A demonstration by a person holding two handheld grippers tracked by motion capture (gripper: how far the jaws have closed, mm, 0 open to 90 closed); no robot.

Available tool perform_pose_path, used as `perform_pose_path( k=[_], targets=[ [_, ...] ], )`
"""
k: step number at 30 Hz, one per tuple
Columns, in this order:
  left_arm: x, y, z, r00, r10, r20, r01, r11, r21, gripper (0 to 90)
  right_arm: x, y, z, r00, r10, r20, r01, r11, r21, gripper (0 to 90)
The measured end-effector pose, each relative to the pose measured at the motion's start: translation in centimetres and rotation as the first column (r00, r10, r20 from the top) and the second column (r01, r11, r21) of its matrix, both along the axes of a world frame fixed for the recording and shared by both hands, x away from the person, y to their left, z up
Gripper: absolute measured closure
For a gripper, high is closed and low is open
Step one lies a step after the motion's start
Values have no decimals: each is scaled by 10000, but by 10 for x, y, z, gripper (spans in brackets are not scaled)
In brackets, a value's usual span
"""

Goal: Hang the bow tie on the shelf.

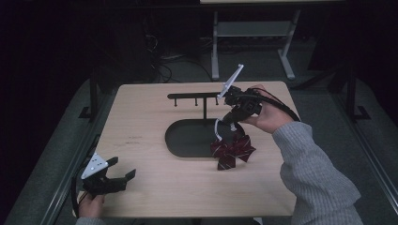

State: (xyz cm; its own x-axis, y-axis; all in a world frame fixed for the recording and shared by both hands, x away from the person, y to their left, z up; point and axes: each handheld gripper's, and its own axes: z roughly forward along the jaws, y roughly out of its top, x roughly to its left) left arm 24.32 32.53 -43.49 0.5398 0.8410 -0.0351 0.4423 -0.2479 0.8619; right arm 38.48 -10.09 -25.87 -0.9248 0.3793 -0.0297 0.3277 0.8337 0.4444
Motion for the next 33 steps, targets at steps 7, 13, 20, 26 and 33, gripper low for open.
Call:
perform_pose_path(
  k=[7, 13, 20, 26, 33],
  targets=[
    [0, 0, 0, 10000, -6, 0, 6, 10000, -20, 130, 9, 5, 7, 10000, 13, 47, -13, 10000, 55, 880],
    [-1, 1, 0, 10000, 26, -6, -26, 10000, -41, 130, 17, 10, 11, 10000, -25, 15, 25, 10000, 11, 880],
    [0, 1, 0, 10000, 41, -16, -41, 10000, -60, 130, 26, 16, 14, 10000, 16, -25, -16, 10000, -40, 879],
    [-1, 2, 1, 10000, 28, -4, -28, 10000, -52, 130, 34, 19, 17, 10000, -36, -33, 35, 9999, -123, 879],
    [-1, 2, 0, 10000, 31, 3, -31, 10000, -64, 130, 43, 22, 18, 9999, -135, -79, 133, 9998, -160, 879]
  ],
)
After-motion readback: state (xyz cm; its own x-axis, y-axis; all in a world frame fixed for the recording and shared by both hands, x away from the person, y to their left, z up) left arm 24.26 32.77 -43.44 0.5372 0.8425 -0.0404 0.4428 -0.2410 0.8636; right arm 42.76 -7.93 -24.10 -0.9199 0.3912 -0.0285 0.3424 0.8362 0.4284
